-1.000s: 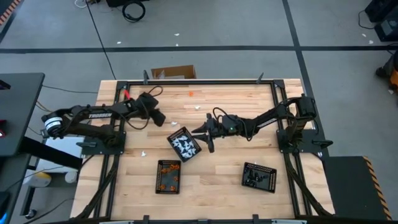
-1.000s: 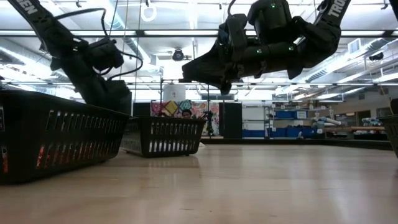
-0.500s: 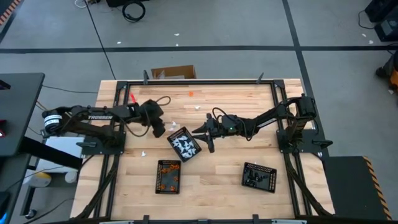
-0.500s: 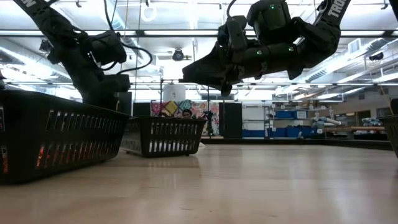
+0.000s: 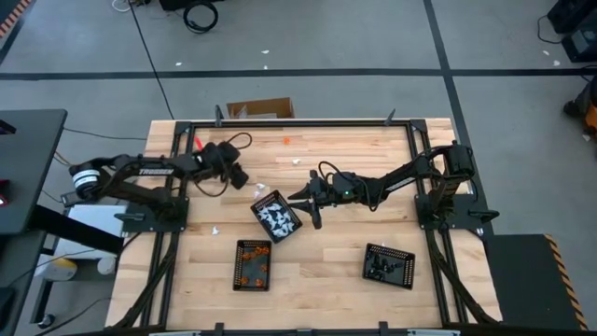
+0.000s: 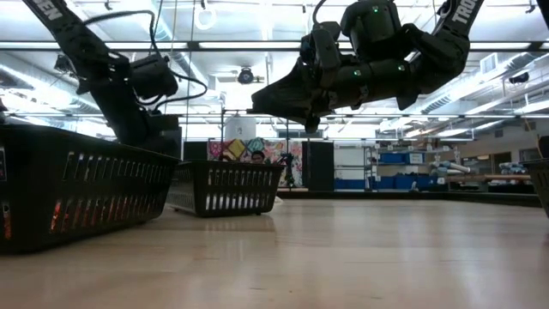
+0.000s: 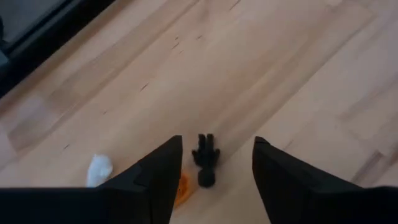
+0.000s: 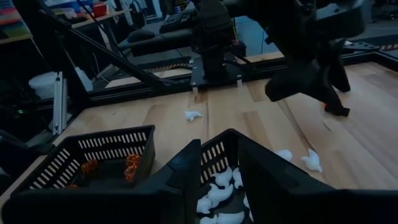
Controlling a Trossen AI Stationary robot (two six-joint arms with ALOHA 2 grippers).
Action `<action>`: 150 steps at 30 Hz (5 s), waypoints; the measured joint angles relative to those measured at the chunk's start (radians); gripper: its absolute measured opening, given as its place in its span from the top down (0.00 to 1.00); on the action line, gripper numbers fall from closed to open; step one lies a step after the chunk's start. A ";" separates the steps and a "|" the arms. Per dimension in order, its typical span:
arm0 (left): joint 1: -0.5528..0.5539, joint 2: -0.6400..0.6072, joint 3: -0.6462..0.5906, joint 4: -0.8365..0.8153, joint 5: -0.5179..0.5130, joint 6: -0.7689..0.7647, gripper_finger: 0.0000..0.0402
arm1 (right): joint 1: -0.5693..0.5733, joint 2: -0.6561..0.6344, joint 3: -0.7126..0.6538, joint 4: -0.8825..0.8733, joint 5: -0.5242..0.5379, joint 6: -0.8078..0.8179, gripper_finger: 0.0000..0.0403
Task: Sort Halloween decoration
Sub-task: Put the black skeleton toy into the right black basket, then put the white ghost toy into the middle black basket
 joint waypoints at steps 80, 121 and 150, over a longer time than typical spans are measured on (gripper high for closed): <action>-0.656 1.141 1.432 0.305 0.601 0.074 1.00 | 0.344 -1.044 -0.059 -0.757 0.598 -0.162 0.72; -0.521 0.735 0.836 0.382 0.477 0.291 0.63 | 0.544 -1.063 -0.068 -0.779 0.997 -0.256 0.73; -0.363 -0.492 -0.023 -0.067 -0.160 0.099 0.64 | 0.078 -0.683 -0.070 -0.393 0.629 -0.220 0.73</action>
